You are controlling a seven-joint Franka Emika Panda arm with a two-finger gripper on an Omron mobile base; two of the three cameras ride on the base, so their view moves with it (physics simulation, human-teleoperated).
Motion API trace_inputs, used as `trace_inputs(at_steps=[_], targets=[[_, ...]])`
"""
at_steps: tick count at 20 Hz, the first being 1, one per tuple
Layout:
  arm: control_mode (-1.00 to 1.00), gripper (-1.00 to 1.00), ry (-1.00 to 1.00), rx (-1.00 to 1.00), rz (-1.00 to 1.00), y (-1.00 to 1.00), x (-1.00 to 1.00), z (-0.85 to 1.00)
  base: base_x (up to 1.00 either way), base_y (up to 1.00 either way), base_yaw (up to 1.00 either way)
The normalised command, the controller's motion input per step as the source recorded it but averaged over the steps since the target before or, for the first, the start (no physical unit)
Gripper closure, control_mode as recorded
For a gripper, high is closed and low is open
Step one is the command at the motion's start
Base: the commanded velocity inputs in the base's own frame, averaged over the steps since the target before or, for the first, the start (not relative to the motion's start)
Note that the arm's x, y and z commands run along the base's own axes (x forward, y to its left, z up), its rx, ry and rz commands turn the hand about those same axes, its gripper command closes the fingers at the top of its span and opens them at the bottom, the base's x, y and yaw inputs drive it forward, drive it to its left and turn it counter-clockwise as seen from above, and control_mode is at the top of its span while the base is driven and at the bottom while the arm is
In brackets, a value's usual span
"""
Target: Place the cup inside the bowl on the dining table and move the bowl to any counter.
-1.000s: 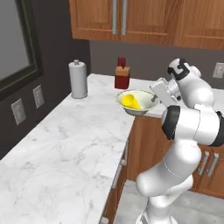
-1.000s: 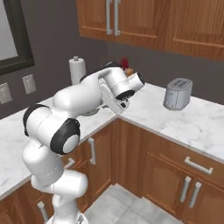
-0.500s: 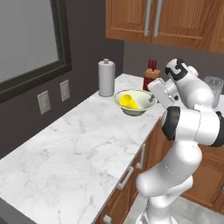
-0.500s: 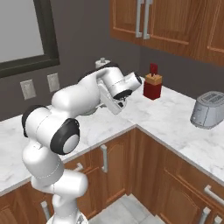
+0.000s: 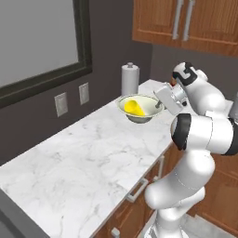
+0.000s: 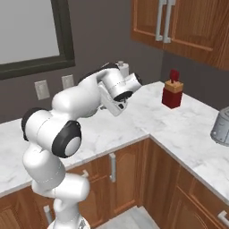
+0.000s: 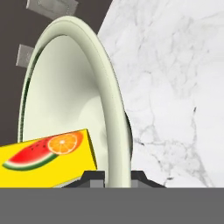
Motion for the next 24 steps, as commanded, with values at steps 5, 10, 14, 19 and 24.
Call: trace_inputs(at_steps=[5,10,14,19,24], targets=[[1.0,1.0,0.0,0.0,0.0,0.0,0.0,0.0,-0.22,0.4,0.69],[1.0,1.0,0.0,0.0,0.0,0.0,0.0,0.0,-0.92,-0.03,0.55],[1.0,1.0,0.0,0.0,0.0,0.0,0.0,0.0,-0.77,0.07,0.59],[1.0,1.0,0.0,0.0,0.0,0.0,0.0,0.0,-0.21,0.43,0.64],[1.0,1.0,0.0,0.0,0.0,0.0,0.0,0.0,-0.01,0.79,0.7]])
